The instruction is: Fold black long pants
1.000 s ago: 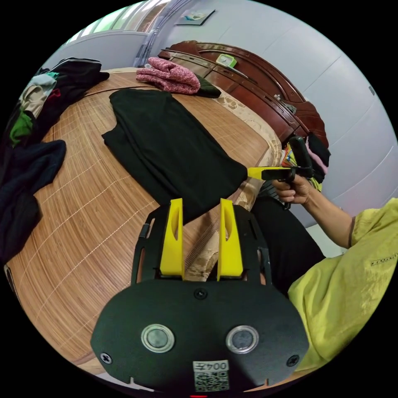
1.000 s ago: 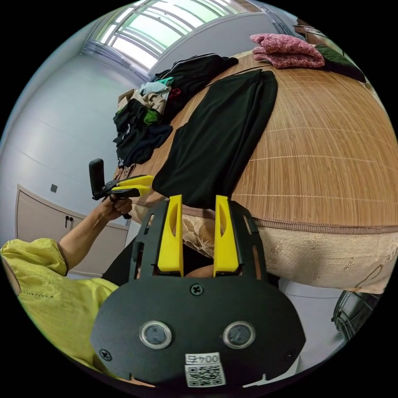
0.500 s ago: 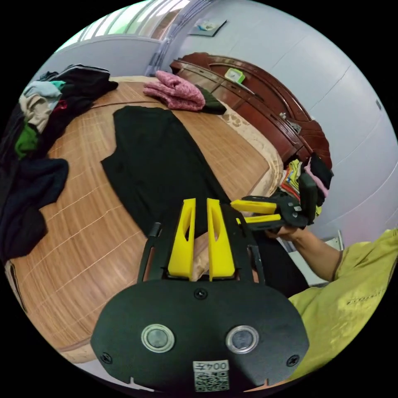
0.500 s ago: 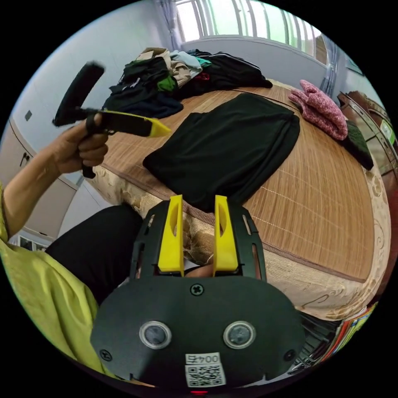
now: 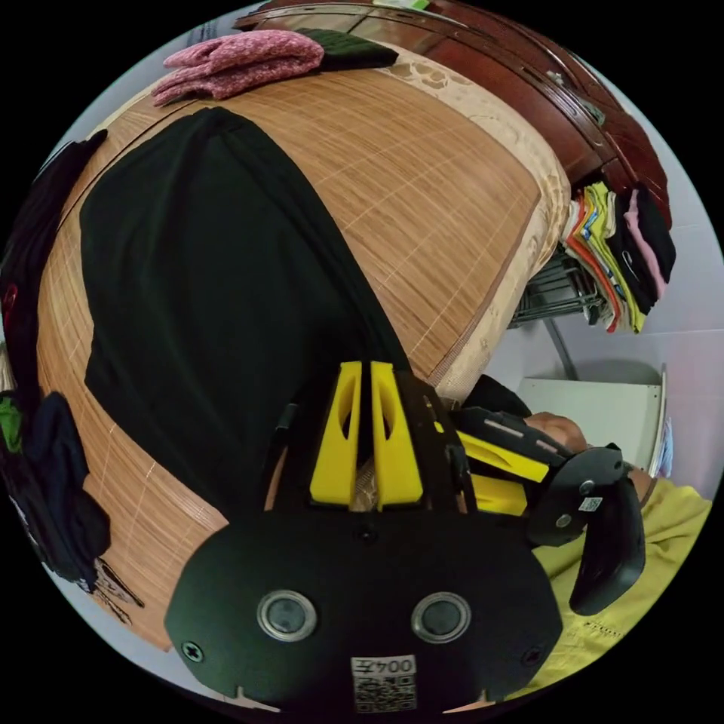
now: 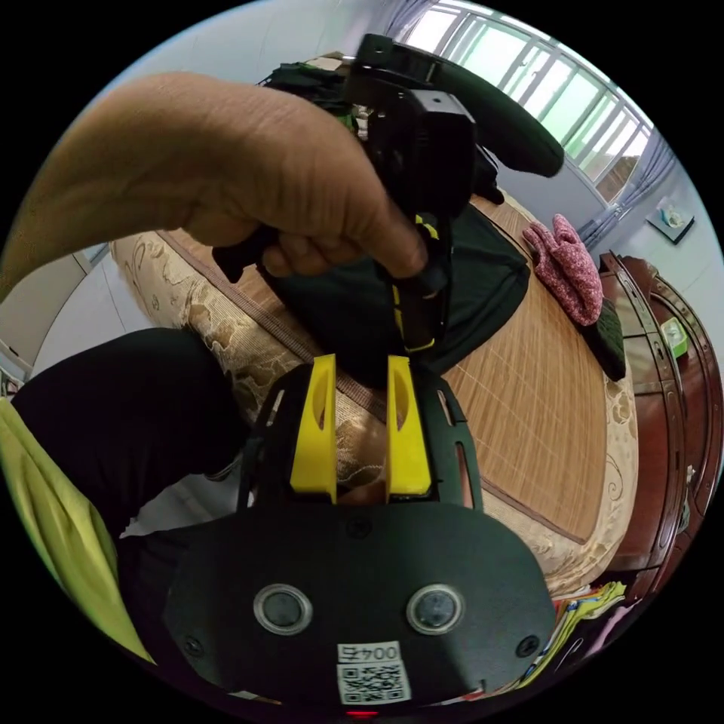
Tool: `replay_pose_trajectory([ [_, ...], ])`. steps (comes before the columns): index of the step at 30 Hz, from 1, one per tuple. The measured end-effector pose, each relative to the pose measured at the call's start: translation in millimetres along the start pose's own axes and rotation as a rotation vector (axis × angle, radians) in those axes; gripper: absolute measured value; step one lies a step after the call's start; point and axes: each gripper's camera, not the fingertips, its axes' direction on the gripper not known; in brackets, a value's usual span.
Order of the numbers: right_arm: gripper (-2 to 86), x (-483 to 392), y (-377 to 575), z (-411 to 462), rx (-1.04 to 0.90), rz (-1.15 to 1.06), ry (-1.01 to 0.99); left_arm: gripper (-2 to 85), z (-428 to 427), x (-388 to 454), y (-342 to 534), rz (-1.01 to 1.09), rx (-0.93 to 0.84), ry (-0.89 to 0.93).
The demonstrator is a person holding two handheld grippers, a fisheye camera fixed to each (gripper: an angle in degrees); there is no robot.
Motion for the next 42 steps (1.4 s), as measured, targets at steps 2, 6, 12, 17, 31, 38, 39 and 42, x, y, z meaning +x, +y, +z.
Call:
replay_pose_trajectory([
  [2,10.8,15,4,-3,-0.002,0.025,0.000,3.1,0,-11,3,-0.046,0.042,0.062],
  [6,11.2,55,15,-9,0.025,0.108,-0.117,2.3,4,-46,17,-0.185,0.142,0.228],
  [12,11.9,164,23,-6,0.132,0.284,-0.614,2.0,6,-76,32,-0.252,0.227,0.343],
  [17,13.3,196,-15,6,-0.041,0.105,-0.697,1.9,3,-85,30,-0.220,0.232,0.341],
  [31,11.5,284,-29,20,-0.095,0.256,-0.908,2.6,-59,-185,117,-0.219,0.411,0.392],
  [38,4.2,329,-13,32,-0.049,0.477,-1.012,7.0,-36,-252,184,-0.206,0.373,0.575],
  [39,4.0,331,-12,33,-0.048,0.484,-1.020,8.2,-32,-252,184,-0.164,0.345,0.538],
  [42,3.6,340,-8,33,-0.052,0.505,-1.033,10.6,-27,-246,181,-0.051,0.296,0.471],
])
